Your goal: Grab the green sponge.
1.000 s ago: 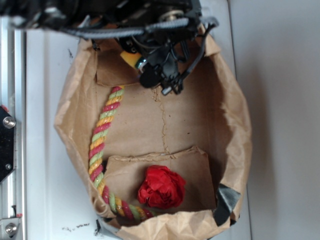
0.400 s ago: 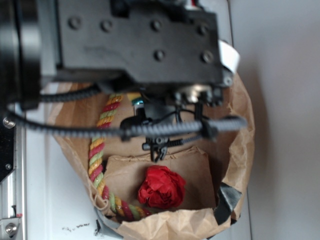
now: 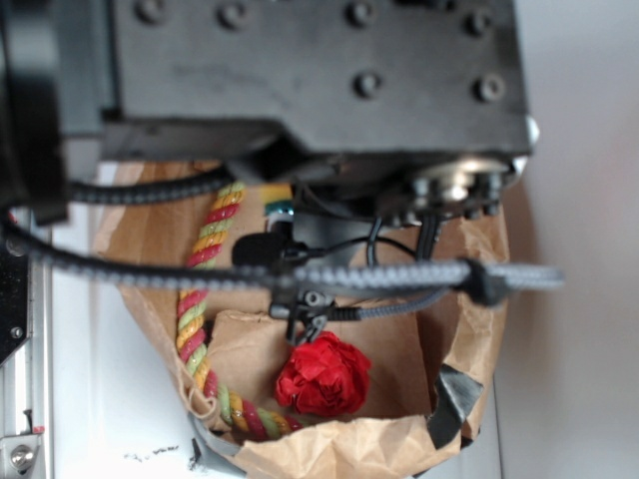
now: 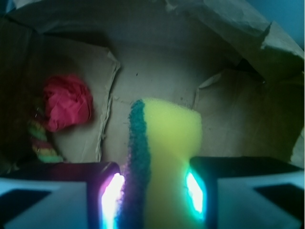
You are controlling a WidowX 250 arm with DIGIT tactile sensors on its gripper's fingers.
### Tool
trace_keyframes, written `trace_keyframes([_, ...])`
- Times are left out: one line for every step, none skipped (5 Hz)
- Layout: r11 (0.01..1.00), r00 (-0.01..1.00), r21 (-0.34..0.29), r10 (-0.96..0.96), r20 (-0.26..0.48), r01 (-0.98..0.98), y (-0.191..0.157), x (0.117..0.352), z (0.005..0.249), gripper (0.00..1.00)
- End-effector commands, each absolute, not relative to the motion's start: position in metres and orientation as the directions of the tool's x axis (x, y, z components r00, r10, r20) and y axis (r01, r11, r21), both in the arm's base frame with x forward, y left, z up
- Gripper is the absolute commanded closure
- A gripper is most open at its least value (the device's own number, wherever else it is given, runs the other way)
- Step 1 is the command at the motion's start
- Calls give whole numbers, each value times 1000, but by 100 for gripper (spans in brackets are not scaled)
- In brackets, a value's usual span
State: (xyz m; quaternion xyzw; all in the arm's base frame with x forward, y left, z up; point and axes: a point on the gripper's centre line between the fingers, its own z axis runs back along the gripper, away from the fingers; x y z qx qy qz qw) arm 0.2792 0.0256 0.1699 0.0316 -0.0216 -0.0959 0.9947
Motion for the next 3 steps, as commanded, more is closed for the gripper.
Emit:
trace_keyframes([977,965,84,-205,164,194,36,268,220,100])
trace_keyframes([980,968,91,-190,163,177,35,268,217,100])
trace_keyframes([974,965,108,-212,151,197,34,269,216,56])
